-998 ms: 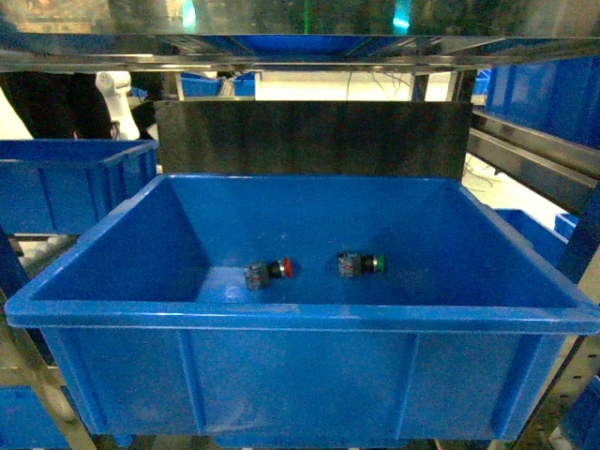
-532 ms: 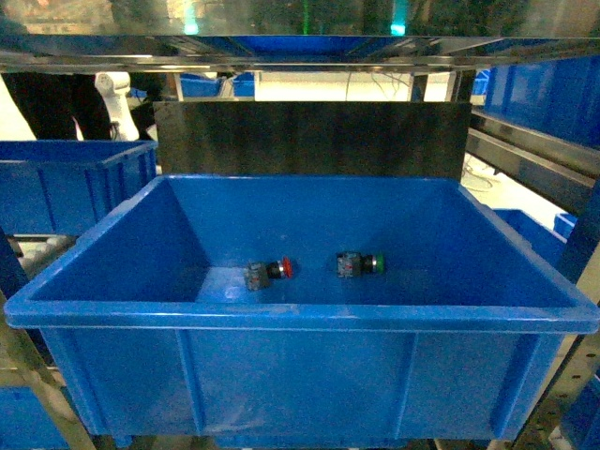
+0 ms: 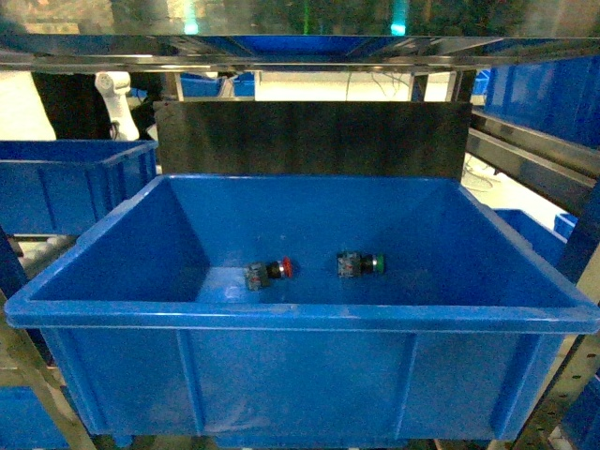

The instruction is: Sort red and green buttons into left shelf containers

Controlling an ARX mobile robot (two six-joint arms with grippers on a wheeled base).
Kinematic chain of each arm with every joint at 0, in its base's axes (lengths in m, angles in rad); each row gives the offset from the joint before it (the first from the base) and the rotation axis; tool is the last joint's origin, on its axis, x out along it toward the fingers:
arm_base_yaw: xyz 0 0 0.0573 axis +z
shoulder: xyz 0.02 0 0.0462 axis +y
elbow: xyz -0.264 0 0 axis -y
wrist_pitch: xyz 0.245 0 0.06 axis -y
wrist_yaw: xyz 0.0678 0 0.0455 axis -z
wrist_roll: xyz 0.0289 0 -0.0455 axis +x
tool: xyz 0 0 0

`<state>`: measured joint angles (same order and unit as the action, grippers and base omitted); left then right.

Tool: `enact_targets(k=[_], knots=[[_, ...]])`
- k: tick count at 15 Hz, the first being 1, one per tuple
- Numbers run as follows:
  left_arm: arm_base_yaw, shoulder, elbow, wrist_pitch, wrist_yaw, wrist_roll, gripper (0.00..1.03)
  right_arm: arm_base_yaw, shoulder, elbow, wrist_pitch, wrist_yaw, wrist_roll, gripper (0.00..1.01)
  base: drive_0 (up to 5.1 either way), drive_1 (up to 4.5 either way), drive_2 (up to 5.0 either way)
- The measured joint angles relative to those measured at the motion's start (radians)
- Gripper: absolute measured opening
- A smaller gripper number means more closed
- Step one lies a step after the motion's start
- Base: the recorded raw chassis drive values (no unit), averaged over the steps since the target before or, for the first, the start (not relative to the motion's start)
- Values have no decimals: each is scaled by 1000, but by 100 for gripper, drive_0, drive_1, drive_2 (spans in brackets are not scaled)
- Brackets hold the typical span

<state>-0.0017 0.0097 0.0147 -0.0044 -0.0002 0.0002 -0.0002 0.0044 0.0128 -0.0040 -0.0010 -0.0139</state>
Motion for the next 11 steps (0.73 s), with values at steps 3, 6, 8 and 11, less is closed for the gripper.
enact_targets(k=[3, 6, 8, 11], knots=[[0, 0, 0, 0, 0, 0, 100, 0, 0, 0, 0, 0, 0, 100, 0, 0, 0], [0, 0, 0, 0, 0, 0, 98, 0, 0, 0, 0, 0, 0, 98, 0, 0, 0], [0, 0, 0, 0, 0, 0, 98, 0, 0, 0, 0, 0, 0, 98, 0, 0, 0], [0, 0, 0, 0, 0, 0, 98, 0, 0, 0, 0, 0, 0, 98, 0, 0, 0]])
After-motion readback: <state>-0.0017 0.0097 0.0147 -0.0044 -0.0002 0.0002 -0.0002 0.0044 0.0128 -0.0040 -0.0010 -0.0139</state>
